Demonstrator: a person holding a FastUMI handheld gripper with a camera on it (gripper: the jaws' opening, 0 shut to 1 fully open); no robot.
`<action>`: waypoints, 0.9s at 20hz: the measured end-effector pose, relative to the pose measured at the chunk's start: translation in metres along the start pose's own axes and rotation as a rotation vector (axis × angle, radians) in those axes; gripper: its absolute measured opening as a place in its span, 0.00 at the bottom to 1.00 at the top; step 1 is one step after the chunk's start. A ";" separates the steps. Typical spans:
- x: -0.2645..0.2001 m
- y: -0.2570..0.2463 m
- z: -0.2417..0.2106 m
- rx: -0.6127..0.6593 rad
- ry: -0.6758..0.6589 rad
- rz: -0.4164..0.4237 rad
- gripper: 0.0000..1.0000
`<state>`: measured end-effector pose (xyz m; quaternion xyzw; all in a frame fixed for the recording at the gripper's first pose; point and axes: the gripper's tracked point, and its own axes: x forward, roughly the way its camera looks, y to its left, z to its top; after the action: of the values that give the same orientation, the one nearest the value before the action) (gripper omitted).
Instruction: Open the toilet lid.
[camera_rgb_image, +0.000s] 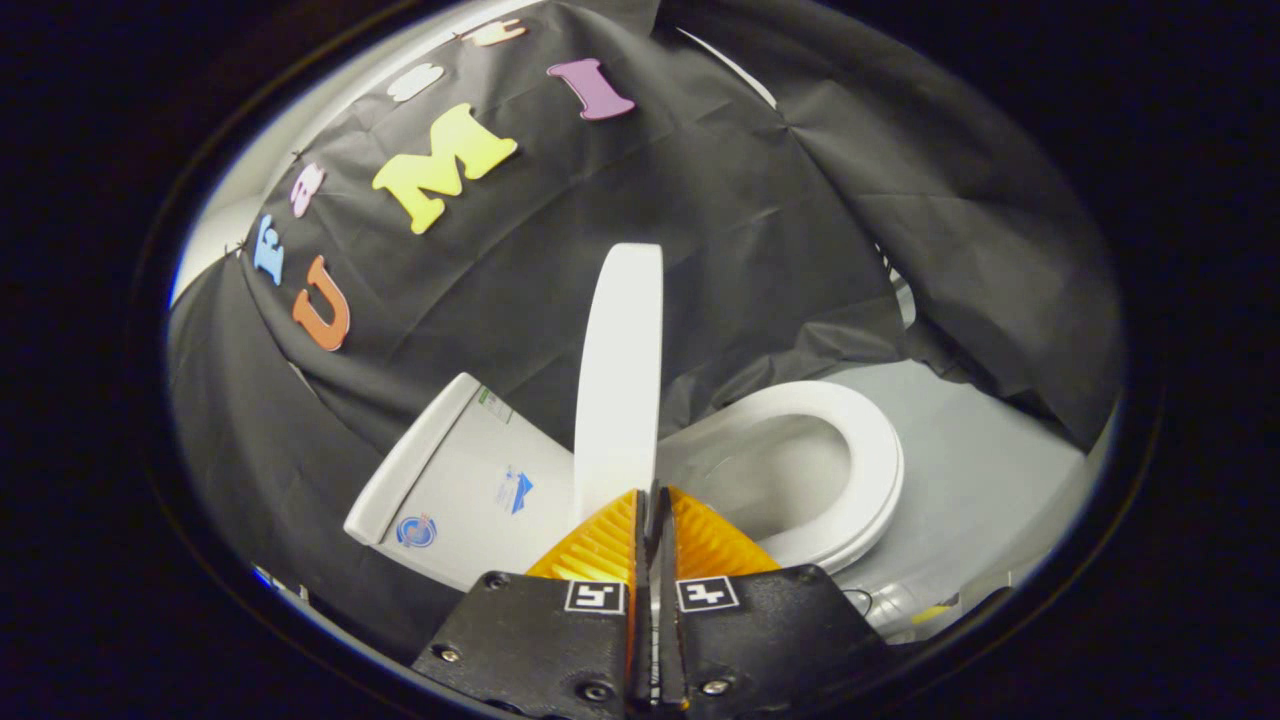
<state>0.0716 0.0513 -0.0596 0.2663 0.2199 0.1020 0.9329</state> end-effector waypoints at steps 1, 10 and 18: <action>0.000 0.004 0.000 -0.013 -0.006 -0.004 0.06; -0.001 0.037 -0.001 -0.074 -0.041 -0.024 0.07; -0.001 0.064 -0.005 -0.155 -0.057 -0.047 0.08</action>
<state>0.0640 0.1066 -0.0287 0.1909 0.1907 0.0893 0.9588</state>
